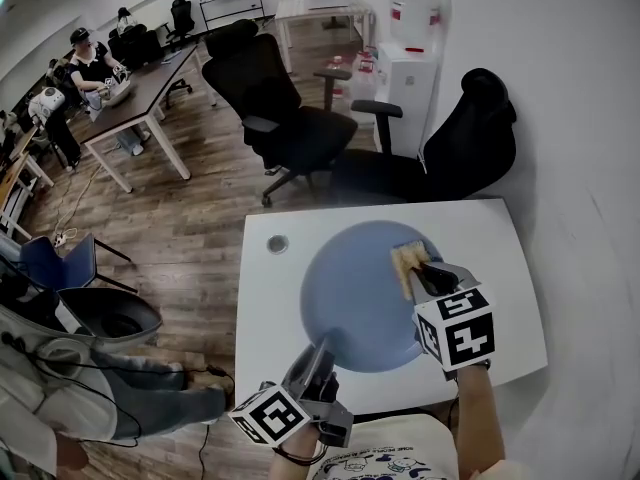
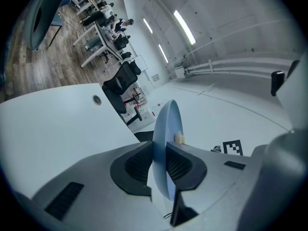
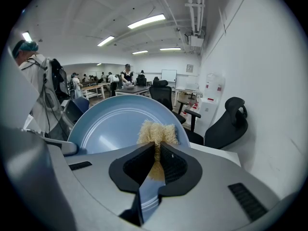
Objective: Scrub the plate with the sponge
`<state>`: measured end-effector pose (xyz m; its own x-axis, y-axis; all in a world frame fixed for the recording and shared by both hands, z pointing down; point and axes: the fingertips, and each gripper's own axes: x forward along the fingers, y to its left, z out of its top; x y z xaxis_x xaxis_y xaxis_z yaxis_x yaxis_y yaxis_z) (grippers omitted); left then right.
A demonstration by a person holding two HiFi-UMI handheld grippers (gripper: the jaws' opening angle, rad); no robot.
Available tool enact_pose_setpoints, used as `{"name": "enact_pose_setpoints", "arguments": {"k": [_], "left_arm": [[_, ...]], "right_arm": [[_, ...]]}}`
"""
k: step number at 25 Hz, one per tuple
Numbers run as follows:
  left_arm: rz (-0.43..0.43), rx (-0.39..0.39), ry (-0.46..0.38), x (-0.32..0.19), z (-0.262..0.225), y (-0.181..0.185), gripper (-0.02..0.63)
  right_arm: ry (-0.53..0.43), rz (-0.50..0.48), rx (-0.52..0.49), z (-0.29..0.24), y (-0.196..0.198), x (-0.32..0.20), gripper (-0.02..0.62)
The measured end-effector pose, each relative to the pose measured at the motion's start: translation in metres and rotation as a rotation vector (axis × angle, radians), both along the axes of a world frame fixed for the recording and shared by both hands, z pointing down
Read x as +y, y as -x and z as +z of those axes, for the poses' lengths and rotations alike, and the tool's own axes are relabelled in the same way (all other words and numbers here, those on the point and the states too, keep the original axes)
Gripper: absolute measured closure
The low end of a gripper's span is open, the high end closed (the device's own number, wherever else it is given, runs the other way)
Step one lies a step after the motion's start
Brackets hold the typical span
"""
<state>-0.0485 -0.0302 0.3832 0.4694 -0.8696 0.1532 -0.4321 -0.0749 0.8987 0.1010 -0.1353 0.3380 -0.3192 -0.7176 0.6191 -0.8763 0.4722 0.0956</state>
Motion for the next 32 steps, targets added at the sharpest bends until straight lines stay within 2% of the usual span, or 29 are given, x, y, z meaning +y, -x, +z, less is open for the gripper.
{"name": "enact_pose_setpoints", "arguments": {"k": [14,32], "left_arm": [[0.019,0.002,-0.011,-0.005,-0.002,-0.006,0.543],[0.005,0.015,0.003,-0.002,-0.001,0.001,0.543]], "right_arm": [[-0.032,-0.066,0.022,-0.01,0.026,-0.014,0.551],[-0.023,-0.217,0.045,-0.005,0.084,0.009,0.551]]}}
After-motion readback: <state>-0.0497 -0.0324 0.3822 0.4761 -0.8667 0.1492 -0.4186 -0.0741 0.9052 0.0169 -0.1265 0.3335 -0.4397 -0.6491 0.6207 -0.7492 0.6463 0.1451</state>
